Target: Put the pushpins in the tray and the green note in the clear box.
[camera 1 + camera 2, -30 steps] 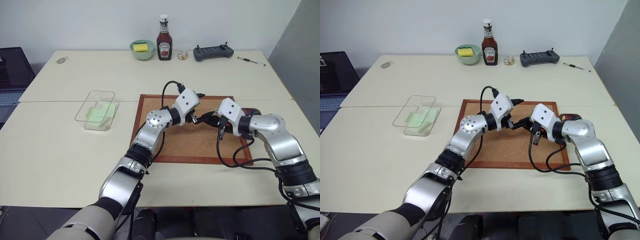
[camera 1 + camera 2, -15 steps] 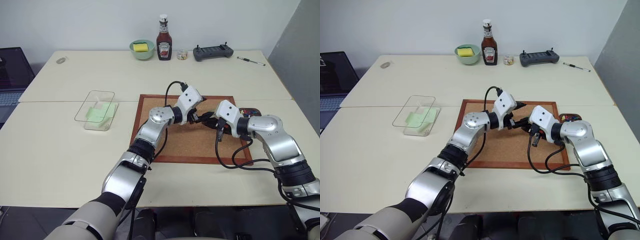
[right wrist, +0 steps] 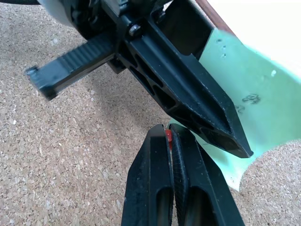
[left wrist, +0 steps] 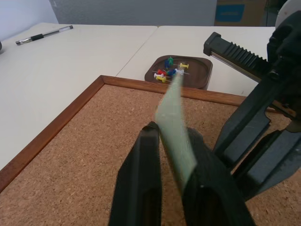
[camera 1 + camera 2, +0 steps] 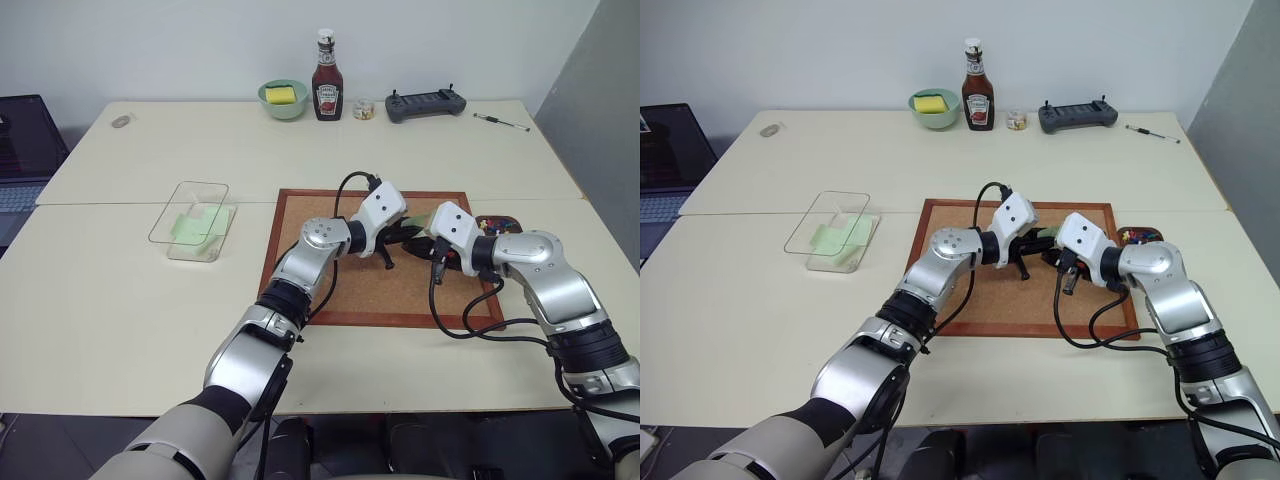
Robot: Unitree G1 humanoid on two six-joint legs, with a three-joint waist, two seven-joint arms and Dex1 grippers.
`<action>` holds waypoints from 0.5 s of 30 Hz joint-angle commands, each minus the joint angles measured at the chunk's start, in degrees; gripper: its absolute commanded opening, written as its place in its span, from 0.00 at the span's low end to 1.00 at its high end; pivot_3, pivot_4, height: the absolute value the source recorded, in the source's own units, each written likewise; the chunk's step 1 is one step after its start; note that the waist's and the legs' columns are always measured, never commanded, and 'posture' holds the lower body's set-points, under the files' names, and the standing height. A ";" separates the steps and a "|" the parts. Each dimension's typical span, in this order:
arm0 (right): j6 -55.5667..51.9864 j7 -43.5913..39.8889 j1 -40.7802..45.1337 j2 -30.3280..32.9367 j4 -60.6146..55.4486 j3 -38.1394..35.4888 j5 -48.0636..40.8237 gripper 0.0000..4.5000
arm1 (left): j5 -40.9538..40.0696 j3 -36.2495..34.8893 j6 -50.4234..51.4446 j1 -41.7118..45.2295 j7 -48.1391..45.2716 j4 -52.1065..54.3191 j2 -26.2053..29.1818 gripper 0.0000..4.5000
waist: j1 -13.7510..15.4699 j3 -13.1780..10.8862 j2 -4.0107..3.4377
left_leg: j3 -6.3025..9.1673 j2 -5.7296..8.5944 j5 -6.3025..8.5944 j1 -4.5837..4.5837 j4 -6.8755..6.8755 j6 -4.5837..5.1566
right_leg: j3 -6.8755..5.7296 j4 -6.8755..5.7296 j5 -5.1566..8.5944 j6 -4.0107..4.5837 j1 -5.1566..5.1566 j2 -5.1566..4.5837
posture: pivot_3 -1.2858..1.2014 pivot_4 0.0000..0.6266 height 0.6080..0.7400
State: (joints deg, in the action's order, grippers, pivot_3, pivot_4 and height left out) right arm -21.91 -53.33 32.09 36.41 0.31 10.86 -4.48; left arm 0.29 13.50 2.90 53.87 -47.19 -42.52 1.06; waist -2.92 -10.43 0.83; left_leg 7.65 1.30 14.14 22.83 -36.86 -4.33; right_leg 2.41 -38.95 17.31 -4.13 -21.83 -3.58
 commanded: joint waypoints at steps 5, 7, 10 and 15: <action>2.38 1.20 2.92 -0.27 -4.17 -2.81 -0.89 0.00 | 1.27 1.45 1.78 -1.77 -0.16 0.12 -0.70 0.00 | 0.02 0.00 0.00 | 0.00 0.01 0.00 0.02 -0.01 0.00 | 0.00 -0.01 0.00 0.00 -0.02 0.00 | 0.52 0.24 1.00; 2.36 1.34 2.80 -0.28 -4.43 -3.16 -1.10 0.00 | 1.21 1.17 1.78 -1.80 0.25 0.10 -0.71 0.00 | 0.01 0.00 0.00 | 0.01 0.00 0.00 0.02 -0.01 0.00 | 0.00 -0.01 0.00 0.00 -0.02 0.00 | 0.52 0.24 1.00; 2.13 1.75 2.47 -0.33 -4.98 -4.15 -1.82 0.00 | 1.21 0.43 1.60 -1.97 1.39 0.12 -0.67 0.00 | 0.00 0.00 0.01 | 0.01 0.00 0.00 0.02 -0.01 0.00 | -0.01 -0.02 0.00 0.00 -0.03 0.00 | 0.52 0.24 1.00; 1.09 2.08 1.94 -0.28 -6.02 -5.40 -3.14 0.00 | 1.21 -0.02 1.13 -2.15 2.68 0.15 -0.59 0.00 | 0.01 0.00 0.01 | 0.03 -0.01 0.00 0.02 -0.01 -0.01 | -0.01 -0.02 0.00 0.00 -0.02 0.00 | 0.52 0.24 1.00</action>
State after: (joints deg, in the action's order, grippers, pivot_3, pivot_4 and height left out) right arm -21.84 -52.43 32.10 36.16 -0.52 9.68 -5.39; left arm 1.13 12.84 4.22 52.46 -44.52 -42.57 1.19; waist -2.92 -10.43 0.83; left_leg 7.67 1.31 14.13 22.85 -36.87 -4.34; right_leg 2.40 -38.98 17.31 -4.13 -21.85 -3.58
